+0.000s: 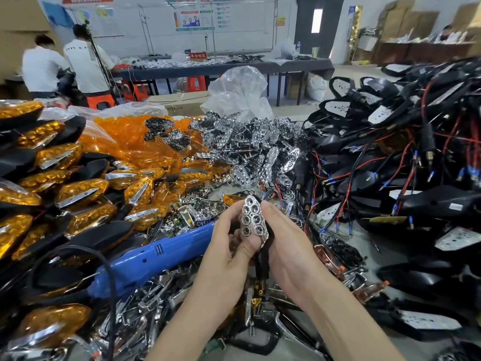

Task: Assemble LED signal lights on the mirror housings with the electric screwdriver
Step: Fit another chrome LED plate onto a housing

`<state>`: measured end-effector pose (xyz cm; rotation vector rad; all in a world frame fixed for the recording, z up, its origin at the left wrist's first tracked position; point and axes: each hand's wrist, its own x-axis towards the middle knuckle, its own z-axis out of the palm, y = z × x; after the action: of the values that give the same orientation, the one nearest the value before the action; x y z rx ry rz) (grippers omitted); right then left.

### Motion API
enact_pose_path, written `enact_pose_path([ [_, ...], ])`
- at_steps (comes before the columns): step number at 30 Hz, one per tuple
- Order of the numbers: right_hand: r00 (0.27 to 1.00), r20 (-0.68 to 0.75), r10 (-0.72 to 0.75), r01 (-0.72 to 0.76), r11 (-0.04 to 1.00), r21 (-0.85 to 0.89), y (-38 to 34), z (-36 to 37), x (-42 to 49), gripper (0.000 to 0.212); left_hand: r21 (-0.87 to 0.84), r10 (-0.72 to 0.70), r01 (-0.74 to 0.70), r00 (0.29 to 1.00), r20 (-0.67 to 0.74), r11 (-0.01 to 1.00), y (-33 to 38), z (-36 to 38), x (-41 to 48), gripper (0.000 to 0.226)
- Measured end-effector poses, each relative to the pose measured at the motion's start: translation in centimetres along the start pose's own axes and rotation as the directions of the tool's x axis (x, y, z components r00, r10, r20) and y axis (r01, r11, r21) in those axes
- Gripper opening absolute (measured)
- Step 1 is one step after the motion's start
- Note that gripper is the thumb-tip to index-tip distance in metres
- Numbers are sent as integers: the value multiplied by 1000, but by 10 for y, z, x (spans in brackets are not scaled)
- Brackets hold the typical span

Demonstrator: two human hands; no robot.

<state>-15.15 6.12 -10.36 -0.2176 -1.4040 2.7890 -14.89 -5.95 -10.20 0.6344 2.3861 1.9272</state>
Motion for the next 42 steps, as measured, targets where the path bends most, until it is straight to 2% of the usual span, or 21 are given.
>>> enact_pose_path([
  [9,1000,16,18,-20,997,77,-2,2,-2,30,-11,-3,2,1000,-25,1000,-2,4,1,49],
  [19,994,53,98,-101,994,53,-7,2,-8,45,-43,5,-5,1000,-2,999,-1,6,1,50],
  [27,997,30,75,-77,996,55,-4,1,-7,41,-53,3,-3,1000,3,999,-3,6,4,50],
  [31,996,29,80,-81,996,44,-3,1,-7,52,-90,14,-12,1000,12,996,-5,6,4,50],
  [35,995,9,98,-98,991,86,-4,4,-6,45,-142,14,-8,999,39,990,-6,1,5,47],
  [42,988,60,142,-147,986,77,-9,5,-7,45,-281,19,-1,998,61,960,-10,-5,5,38],
])
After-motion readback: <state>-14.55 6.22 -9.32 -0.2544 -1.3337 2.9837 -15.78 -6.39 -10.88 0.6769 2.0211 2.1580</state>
